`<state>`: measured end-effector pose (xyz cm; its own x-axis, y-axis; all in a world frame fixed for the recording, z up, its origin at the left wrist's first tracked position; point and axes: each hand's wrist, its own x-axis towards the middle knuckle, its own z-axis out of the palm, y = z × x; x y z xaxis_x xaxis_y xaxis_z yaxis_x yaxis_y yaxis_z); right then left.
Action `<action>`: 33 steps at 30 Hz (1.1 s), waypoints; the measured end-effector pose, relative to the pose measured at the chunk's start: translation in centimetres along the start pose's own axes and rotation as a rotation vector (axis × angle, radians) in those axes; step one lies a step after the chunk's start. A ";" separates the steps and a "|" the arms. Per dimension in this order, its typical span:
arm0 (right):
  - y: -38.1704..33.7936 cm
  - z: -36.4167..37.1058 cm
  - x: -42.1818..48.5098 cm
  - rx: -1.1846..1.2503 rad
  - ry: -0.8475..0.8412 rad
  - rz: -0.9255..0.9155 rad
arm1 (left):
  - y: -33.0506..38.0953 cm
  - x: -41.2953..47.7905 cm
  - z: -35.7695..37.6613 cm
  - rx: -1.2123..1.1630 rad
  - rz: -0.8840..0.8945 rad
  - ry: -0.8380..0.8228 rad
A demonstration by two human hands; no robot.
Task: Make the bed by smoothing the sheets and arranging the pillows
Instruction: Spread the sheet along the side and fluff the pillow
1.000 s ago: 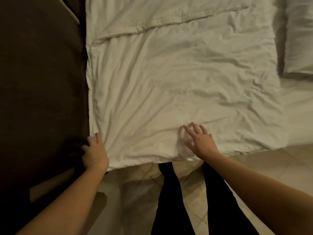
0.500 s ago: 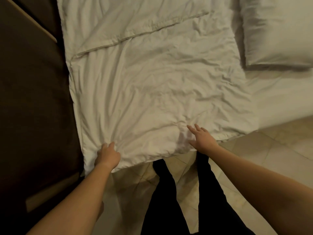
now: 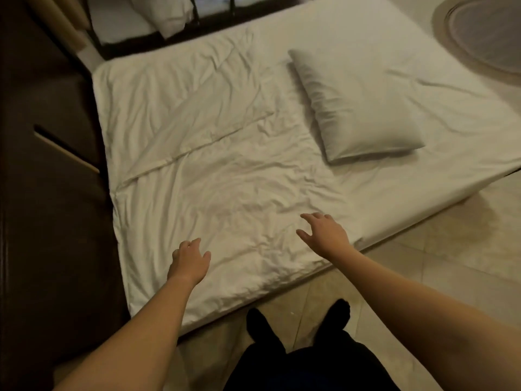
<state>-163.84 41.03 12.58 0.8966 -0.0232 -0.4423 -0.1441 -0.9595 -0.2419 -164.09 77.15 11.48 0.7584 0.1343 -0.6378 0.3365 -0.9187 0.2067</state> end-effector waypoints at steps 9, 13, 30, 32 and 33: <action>8.3 -11.0 -0.9 -0.013 0.250 -0.067 | 15.9 -4.4 -5.0 -0.027 0.144 0.211; 13.0 -14.7 -1.4 -0.028 0.295 -0.079 | 22.3 -6.2 -4.4 -0.037 0.195 0.279; 36.9 -27.4 -4.5 0.000 0.438 0.122 | 54.6 -8.3 -1.3 0.029 0.562 0.348; 39.8 -28.0 -4.0 0.005 0.437 0.163 | 58.2 -7.4 -0.3 0.067 0.595 0.321; 41.1 -28.4 -3.6 0.008 0.438 0.180 | 59.9 -6.9 0.2 0.080 0.606 0.308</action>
<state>-161.10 -6.25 28.74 0.9491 -0.3066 -0.0722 -0.3150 -0.9273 -0.2023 -149.24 21.16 28.12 0.9283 -0.3232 -0.1839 -0.2304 -0.8881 0.3977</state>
